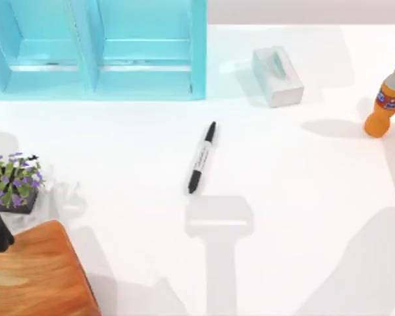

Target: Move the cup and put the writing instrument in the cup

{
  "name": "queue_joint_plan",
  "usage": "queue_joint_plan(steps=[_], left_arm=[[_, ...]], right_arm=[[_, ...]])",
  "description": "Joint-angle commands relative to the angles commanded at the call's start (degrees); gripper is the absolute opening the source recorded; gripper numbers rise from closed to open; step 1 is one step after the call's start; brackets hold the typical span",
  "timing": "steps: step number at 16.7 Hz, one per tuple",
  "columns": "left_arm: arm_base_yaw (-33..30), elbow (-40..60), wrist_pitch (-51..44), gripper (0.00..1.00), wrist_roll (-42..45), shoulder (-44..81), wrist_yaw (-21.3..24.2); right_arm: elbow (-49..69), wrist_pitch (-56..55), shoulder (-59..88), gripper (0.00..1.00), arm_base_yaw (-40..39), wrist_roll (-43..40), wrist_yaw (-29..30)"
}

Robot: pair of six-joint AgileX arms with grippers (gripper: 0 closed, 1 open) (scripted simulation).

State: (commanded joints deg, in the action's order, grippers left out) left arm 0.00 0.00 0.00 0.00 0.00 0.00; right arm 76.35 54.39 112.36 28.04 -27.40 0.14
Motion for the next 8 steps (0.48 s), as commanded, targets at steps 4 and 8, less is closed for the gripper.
queue_joint_plan(steps=[4,8], left_arm=[[0.00,0.00,0.00,1.00,0.00,0.00,0.00],[0.00,0.00,0.00,1.00,0.00,0.00,0.00]], right_arm=[[0.00,0.00,0.00,0.00,0.00,0.00,0.00],[0.00,0.00,0.00,0.00,0.00,0.00,0.00]])
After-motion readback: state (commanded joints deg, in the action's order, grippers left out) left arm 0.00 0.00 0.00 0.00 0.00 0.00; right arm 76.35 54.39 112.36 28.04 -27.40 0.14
